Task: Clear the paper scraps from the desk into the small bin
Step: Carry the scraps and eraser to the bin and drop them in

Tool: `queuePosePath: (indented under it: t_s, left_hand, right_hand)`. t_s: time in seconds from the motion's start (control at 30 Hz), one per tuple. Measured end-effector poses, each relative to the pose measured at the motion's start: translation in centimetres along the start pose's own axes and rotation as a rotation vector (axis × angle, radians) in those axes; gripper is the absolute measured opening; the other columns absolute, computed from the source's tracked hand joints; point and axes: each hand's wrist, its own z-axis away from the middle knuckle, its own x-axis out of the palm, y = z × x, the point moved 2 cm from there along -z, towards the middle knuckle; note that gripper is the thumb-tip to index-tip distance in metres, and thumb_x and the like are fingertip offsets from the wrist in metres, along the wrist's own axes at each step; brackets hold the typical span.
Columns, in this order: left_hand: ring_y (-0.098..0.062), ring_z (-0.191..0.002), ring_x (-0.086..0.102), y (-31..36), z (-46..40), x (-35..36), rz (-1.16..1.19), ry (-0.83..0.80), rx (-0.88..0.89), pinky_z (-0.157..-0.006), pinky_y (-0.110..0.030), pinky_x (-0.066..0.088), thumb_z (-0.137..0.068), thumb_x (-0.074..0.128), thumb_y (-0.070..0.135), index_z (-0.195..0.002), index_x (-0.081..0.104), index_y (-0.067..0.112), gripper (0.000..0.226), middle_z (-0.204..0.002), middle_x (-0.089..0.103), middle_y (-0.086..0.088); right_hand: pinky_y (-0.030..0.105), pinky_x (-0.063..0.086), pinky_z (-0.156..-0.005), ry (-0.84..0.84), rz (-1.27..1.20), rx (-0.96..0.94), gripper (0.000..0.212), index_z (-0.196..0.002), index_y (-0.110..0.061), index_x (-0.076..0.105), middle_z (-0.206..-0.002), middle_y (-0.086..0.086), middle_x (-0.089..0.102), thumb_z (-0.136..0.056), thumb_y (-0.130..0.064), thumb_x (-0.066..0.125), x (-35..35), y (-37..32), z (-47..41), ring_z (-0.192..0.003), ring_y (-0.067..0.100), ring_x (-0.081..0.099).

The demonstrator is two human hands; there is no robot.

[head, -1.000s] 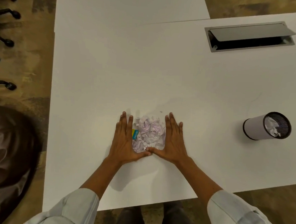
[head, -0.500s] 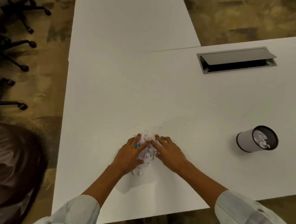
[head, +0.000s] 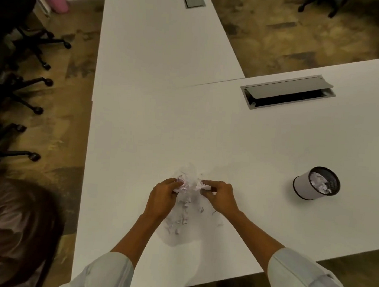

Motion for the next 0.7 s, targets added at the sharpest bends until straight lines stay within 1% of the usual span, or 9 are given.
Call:
queuePosePath:
  t_s: [0.1,0.17,0.23,0.33,0.4,0.47,0.57,0.63,0.7]
  left_hand:
    - [-0.023,-0.102,0.07,1.0,-0.4,-1.0,0.145,0.085,-0.015,-0.087,-0.03,0.058,-0.081,0.065,-0.007,-0.106,0.073,0.009,0.03,-0.112,0.073,-0.01]
    - [-0.019,-0.098,0.071,1.6,-0.6,-1.5,0.267,0.136,-0.063,-0.082,-0.018,0.057,-0.08,0.069,-0.006,-0.104,0.073,0.008,0.028,-0.106,0.074,-0.01]
    - [-0.009,-0.096,0.07,2.3,-1.0,-2.0,0.349,0.164,-0.1,-0.081,-0.019,0.058,-0.079,0.073,0.0,-0.102,0.074,0.01,0.025,-0.102,0.075,-0.005]
    - [0.01,-0.09,0.066,4.3,-2.1,-2.3,0.394,0.164,-0.083,-0.081,-0.024,0.058,-0.078,0.076,0.007,-0.101,0.075,0.013,0.024,-0.098,0.074,0.006]
    - [0.009,-0.092,0.066,6.1,-3.1,-2.2,0.416,0.152,-0.047,-0.079,-0.019,0.057,-0.078,0.077,0.009,-0.101,0.075,0.014,0.023,-0.096,0.072,0.011]
    - [0.009,-0.091,0.066,8.1,-4.3,-1.6,0.436,0.133,-0.01,-0.075,-0.014,0.056,-0.078,0.077,0.009,-0.1,0.075,0.014,0.023,-0.095,0.071,0.012]
    - [0.014,-0.087,0.065,11.6,-6.1,0.1,0.468,0.089,0.056,-0.065,-0.006,0.052,-0.079,0.076,0.006,-0.099,0.075,0.011,0.021,-0.094,0.072,0.008]
    - [0.01,-0.087,0.066,14.2,-7.2,1.9,0.48,0.032,0.103,-0.067,-0.009,0.054,-0.079,0.075,0.007,-0.098,0.075,0.012,0.02,-0.095,0.074,0.003]
    - [0.004,-0.088,0.068,17.0,-8.0,3.9,0.469,-0.035,0.163,-0.074,-0.017,0.057,-0.079,0.075,0.008,-0.098,0.076,0.012,0.019,-0.098,0.076,-0.001]
  right_hand:
    - [0.023,0.056,-0.077,0.004,-0.135,0.118,0.024,-0.103,-0.018,0.077,-0.094,0.003,0.079,-0.079,-0.022,0.08,-1.1,-0.6,0.9,-0.085,0.013,0.073]
    - [0.025,0.055,-0.078,-0.016,-0.223,0.176,0.028,-0.107,-0.022,0.076,-0.092,0.001,0.078,-0.08,-0.026,0.079,-1.9,-1.1,1.4,-0.086,0.013,0.073]
    - [0.023,0.054,-0.075,-0.025,-0.342,0.193,0.03,-0.111,-0.017,0.075,-0.091,0.001,0.078,-0.082,-0.022,0.079,-2.9,-1.8,1.9,-0.084,0.013,0.071]
    - [0.018,0.049,-0.056,-0.074,-0.543,0.166,0.012,-0.095,-0.007,0.074,-0.069,-0.005,0.07,-0.087,-0.015,0.073,-5.3,-3.0,2.5,-0.06,0.01,0.063]
    - [0.021,0.047,-0.045,-0.092,-0.633,0.158,0.012,-0.084,-0.005,0.071,-0.059,-0.004,0.063,-0.09,-0.015,0.069,-7.5,-3.4,2.7,-0.046,0.012,0.053]
    - [0.023,0.046,-0.044,-0.072,-0.694,0.171,0.014,-0.085,-0.002,0.07,-0.059,-0.001,0.061,-0.091,-0.014,0.068,-10.1,-3.7,2.9,-0.045,0.014,0.049]
    - [0.025,0.046,-0.045,0.006,-0.743,0.186,0.021,-0.094,0.005,0.068,-0.066,0.003,0.061,-0.089,-0.015,0.069,-14.6,-3.0,3.1,-0.053,0.014,0.051]
    - [0.025,0.046,-0.044,0.099,-0.744,0.21,0.023,-0.102,0.007,0.068,-0.073,0.007,0.061,-0.09,-0.013,0.068,-18.1,-1.9,3.3,-0.056,0.015,0.052]
    - [0.025,0.046,-0.043,0.174,-0.655,0.235,0.017,-0.097,0.005,0.069,-0.073,0.012,0.059,-0.091,-0.011,0.066,-21.9,-0.5,3.8,-0.054,0.017,0.052]
